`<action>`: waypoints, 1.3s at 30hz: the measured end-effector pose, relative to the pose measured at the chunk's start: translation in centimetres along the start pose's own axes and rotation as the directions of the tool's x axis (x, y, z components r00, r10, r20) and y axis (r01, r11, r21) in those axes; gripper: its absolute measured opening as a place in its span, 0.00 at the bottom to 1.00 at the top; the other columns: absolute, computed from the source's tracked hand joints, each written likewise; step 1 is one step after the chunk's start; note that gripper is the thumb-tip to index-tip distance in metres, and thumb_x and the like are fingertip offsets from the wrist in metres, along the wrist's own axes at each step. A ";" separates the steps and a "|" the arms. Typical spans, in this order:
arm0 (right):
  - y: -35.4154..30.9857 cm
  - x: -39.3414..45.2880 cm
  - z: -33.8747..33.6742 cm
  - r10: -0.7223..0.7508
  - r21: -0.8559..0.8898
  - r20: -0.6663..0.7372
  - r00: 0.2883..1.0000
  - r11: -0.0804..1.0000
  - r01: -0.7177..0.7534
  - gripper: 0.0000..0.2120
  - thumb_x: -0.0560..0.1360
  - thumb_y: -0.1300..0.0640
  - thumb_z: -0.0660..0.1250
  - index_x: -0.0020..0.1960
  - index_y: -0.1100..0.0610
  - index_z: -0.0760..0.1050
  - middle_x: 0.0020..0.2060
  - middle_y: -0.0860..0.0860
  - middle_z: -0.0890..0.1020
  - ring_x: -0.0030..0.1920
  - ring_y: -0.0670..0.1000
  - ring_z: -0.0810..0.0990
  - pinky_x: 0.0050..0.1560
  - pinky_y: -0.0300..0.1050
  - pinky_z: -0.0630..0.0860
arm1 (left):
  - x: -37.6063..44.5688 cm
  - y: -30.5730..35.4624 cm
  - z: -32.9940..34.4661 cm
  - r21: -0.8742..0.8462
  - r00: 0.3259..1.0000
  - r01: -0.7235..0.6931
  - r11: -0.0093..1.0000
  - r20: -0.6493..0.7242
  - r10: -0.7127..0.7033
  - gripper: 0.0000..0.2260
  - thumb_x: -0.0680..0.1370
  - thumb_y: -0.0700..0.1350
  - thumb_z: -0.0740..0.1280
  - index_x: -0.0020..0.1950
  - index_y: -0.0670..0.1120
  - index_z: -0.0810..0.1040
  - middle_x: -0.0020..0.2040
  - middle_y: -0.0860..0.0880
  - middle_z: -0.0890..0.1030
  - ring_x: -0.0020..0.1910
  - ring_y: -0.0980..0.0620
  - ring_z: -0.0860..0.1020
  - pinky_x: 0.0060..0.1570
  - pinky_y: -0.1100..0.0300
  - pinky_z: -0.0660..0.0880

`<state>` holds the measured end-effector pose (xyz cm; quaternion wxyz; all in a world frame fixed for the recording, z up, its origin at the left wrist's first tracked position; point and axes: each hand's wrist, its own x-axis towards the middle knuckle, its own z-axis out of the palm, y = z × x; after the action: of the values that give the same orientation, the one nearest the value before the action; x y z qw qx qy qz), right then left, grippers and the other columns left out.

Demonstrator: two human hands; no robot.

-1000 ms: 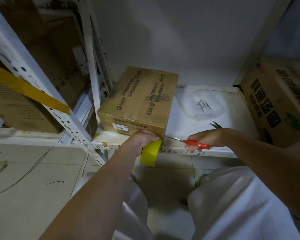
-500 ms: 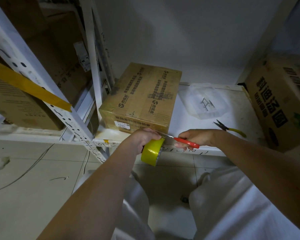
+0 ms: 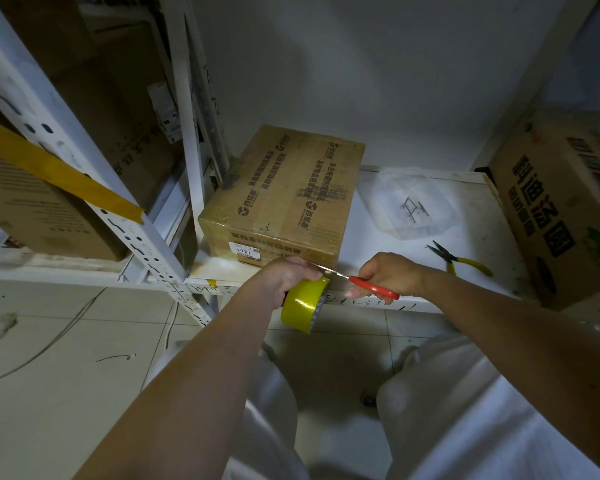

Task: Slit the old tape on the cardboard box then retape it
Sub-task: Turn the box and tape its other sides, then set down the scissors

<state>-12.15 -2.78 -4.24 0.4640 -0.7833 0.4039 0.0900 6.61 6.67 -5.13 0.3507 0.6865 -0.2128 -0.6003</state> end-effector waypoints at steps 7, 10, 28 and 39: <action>1.3 -0.1 0.0 -0.029 -0.499 -0.028 0.999 0.866 0.011 0.30 0.63 0.27 0.67 0.42 0.56 0.78 0.37 0.50 0.79 0.39 0.48 0.76 0.43 0.43 0.71 | -0.1 -0.8 0.9 0.118 0.999 0.032 0.992 -0.015 -0.031 0.06 0.72 0.36 0.72 0.46 0.43 0.77 0.49 0.42 0.81 0.46 0.44 0.79 0.52 0.48 0.77; 2.2 -0.6 -1.2 0.002 -0.518 0.003 1.000 0.855 0.000 0.31 0.62 0.26 0.64 0.41 0.55 0.76 0.39 0.50 0.79 0.40 0.48 0.76 0.44 0.43 0.71 | -0.2 -0.6 1.0 0.218 0.998 0.049 0.975 -0.039 -0.042 0.09 0.72 0.37 0.72 0.51 0.41 0.79 0.57 0.40 0.79 0.57 0.41 0.77 0.60 0.48 0.74; 2.8 2.1 -1.0 0.257 -0.416 -0.392 0.883 0.807 -0.419 0.23 0.73 0.47 0.71 0.60 0.62 0.73 0.55 0.56 0.79 0.56 0.55 0.78 0.51 0.42 0.72 | -0.6 -0.2 -0.8 0.109 0.999 -0.005 0.994 -0.051 0.011 0.07 0.73 0.35 0.71 0.39 0.45 0.77 0.40 0.44 0.79 0.37 0.47 0.76 0.38 0.58 0.75; -2.5 2.0 1.1 -0.599 -0.765 -0.386 0.701 0.633 0.119 0.36 0.76 0.34 0.46 0.71 0.58 0.67 0.68 0.58 0.71 0.67 0.59 0.69 0.62 0.55 0.70 | -0.5 -0.4 -0.5 0.094 0.998 -0.032 0.995 -0.051 0.037 0.07 0.72 0.35 0.71 0.39 0.45 0.77 0.39 0.44 0.79 0.37 0.48 0.76 0.40 0.58 0.74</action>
<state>-8.76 -2.38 -4.27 -0.0110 -0.9486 0.2903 -0.1254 6.95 7.39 -5.03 0.3341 0.7139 -0.2432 -0.5653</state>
